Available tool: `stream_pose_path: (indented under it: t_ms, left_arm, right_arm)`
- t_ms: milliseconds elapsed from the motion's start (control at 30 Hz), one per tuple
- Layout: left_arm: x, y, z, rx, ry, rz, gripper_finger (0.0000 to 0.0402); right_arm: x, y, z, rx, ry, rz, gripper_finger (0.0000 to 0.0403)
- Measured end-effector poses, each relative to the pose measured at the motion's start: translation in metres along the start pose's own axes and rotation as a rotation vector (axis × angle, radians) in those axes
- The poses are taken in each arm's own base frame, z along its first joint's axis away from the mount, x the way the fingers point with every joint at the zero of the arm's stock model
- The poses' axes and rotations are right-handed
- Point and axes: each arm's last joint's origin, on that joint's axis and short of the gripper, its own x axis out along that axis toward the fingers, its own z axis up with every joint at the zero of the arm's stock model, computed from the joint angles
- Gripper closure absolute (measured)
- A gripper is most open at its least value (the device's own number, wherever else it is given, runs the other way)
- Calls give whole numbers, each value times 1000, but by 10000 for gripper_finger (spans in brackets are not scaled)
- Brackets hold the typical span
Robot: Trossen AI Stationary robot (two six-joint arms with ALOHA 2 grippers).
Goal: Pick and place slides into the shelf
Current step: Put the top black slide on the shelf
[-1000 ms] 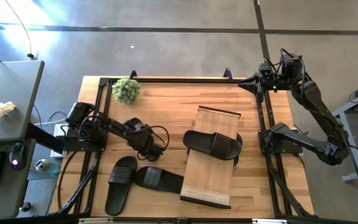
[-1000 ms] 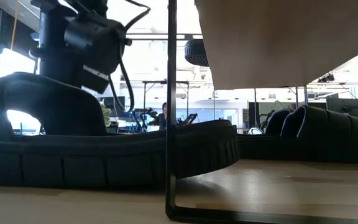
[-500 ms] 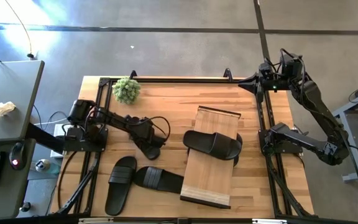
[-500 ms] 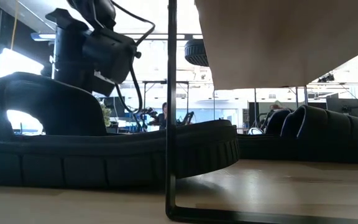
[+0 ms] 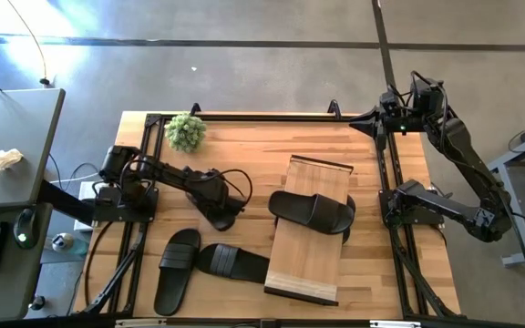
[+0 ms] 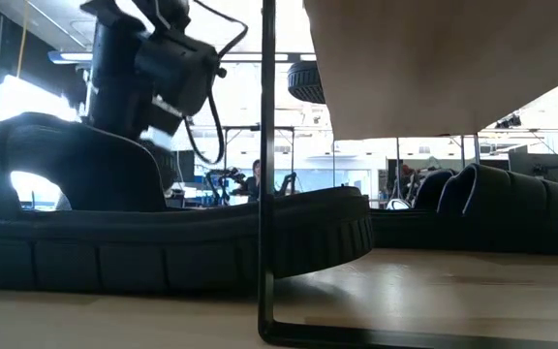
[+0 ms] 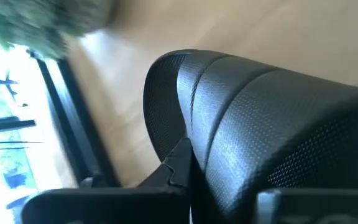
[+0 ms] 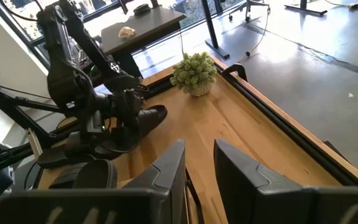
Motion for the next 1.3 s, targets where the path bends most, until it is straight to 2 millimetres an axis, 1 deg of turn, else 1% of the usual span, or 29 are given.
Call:
stream_pose_path:
  t_ms: [167, 233, 300, 367, 467, 567, 633, 733, 900, 1100, 1167, 1300]
  left_arm:
    - [-26, 14, 11, -5, -40, 80, 389]
    - [-38, 19, 17, -17, -68, 89, 395]
    - [-50, 23, 22, -24, -119, 37, 397]
    - [-65, 32, 28, -43, -163, 11, 395]
    - [-82, 39, 36, -80, -247, -42, 398]
    - [-105, 54, 45, -125, -356, -73, 397]
    - [-117, 63, 48, -109, -413, -86, 398]
    - [-139, 77, 57, -133, -533, -84, 398]
    - [-178, 101, 71, 62, -710, -29, 398]
    - [-216, 115, 86, 357, -877, -11, 398]
    - [-224, 117, 90, 427, -936, 11, 399]
    - [-237, 112, 99, 594, -1042, 65, 398]
  right_arm:
    - [0, 0, 0, 2, 0, 0, 330]
    - [0, 0, 0, 5, 0, 0, 330]
    - [0, 0, 0, 5, 0, 0, 330]
    - [0, 0, 0, 5, 0, 0, 330]
    - [0, 0, 0, 7, 0, 1, 330]
    - [0, 0, 0, 7, 0, 0, 330]
    - [0, 0, 0, 7, 0, 2, 330]
    - [0, 0, 0, 8, -1, 2, 330]
    - [0, 0, 2, 54, -13, 2, 330]
    - [0, 0, 4, 199, -31, 17, 330]
    - [1, 1, 6, 234, -33, 68, 330]
    - [7, -1, 12, 322, -15, 258, 330]
